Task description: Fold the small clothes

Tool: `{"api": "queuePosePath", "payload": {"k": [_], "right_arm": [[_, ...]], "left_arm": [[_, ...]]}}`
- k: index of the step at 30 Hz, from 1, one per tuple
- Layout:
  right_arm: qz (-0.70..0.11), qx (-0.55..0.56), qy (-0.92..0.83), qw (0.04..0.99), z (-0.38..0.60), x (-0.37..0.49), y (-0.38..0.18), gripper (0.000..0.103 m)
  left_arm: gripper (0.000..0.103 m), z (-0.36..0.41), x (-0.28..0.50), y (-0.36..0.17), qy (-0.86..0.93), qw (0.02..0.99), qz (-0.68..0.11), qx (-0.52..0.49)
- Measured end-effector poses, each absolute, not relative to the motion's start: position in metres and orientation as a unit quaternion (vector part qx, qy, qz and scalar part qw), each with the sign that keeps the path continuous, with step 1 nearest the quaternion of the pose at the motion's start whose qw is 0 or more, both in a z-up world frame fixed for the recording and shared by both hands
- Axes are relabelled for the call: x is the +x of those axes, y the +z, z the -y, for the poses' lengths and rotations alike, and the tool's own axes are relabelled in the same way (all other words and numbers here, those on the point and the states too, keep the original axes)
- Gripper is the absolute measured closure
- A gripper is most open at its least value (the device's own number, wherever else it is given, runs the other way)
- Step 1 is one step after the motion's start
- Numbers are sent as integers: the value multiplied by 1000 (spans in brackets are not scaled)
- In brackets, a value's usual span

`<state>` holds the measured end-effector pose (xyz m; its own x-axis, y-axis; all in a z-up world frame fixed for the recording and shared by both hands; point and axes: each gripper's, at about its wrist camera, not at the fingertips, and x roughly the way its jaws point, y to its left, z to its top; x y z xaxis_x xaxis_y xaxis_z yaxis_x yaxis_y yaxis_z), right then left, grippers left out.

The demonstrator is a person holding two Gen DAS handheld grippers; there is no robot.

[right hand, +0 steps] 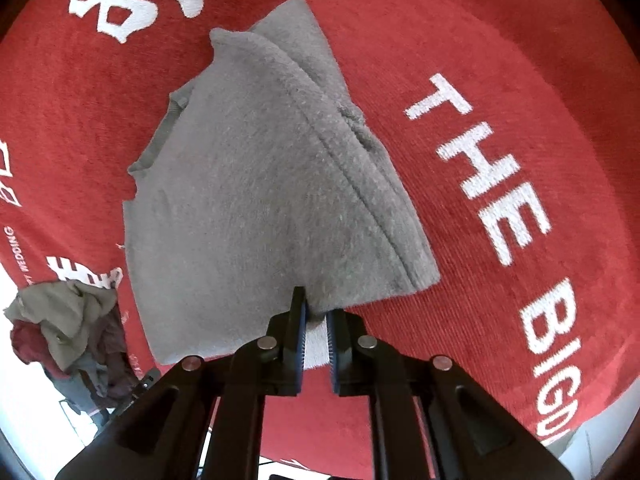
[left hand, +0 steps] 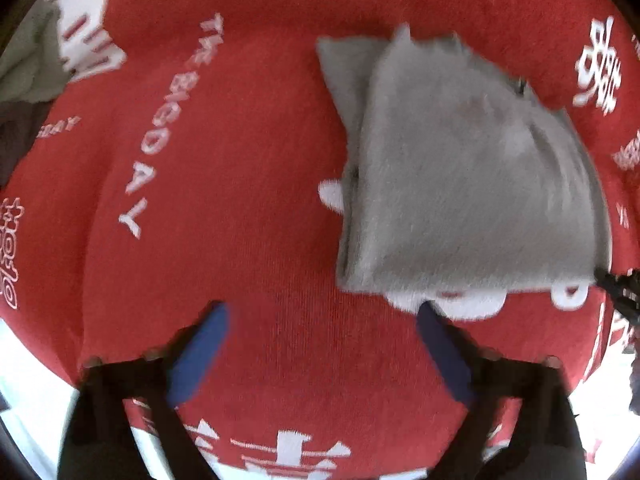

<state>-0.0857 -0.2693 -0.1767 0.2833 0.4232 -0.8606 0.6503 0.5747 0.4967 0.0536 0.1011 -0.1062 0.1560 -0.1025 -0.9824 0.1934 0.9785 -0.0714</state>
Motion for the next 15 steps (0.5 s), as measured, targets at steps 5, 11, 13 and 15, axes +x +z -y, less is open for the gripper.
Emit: {"api": "queuePosePath", "payload": {"k": [5,11,13,15], "right_arm": [[-607,408,-81,677,254,-89,-157,79],[-627,368,-22,686,211,-78,-143,78],[-637,347,0,688,193,-71,-143,72],[-645,328,17,690,179,-65,-143,58]], "left_arm": [[7,-100,57,-103,-98,759,-643,15],[7,-87,55,-116,-95,737,-669,5],[7,-85,52,-119,-99,730,-676,2],[7,-83,46,-120,-100,727,-680,3]]}}
